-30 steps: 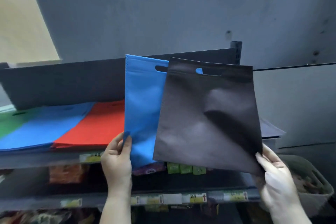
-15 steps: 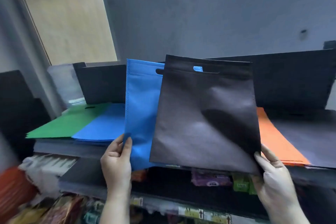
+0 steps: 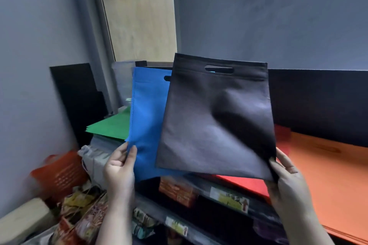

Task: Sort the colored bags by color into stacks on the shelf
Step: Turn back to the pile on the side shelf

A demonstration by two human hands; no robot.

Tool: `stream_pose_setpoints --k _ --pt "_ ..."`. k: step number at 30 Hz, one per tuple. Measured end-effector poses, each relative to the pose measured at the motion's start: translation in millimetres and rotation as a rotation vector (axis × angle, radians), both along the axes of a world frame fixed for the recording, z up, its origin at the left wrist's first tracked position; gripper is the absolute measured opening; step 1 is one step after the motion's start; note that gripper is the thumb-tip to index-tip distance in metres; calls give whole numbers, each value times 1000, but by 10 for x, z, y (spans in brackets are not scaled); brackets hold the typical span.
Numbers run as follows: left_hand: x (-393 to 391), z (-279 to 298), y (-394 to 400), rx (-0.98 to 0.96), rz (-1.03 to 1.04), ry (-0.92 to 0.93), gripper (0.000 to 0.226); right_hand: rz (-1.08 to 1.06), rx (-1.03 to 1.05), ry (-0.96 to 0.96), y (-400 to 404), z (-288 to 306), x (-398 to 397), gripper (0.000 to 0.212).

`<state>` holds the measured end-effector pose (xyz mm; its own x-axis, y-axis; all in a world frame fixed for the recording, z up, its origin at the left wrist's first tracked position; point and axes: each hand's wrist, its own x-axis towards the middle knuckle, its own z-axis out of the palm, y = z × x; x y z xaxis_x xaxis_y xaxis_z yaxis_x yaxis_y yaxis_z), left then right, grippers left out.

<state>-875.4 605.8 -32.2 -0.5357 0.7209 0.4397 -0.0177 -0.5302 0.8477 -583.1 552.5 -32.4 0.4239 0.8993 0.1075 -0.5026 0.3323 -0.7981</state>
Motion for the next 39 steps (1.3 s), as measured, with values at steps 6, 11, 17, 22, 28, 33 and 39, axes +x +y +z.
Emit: stream_pose_setpoints --k 6,11,17,22,28,33,39 --pt "-322 -38 510 -20 -30 -20 14 -7 33 -9 468 51 -296 34" --pt "-576 -43 1152 -93 -181 -18 13 -81 75 25 866 158 -541 33" --pt "-735 -39 2004 -166 -295 94 14 -185 93 33 1230 238 -773 32" --pt "-798 -150 2438 -370 -454 171 15 -260 77 17 1382 178 -888 30" --pt "-819 -197 2498 -375 -183 760 22 -305 47 -5 1448 59 -943 30" --pt "-504 128 2302 -248 -631 369 26 -344 35 -29 1394 0 -907 32" --pt "70 365 2052 -223 -1094 89 35 -447 35 -82 1072 7 -645 32"
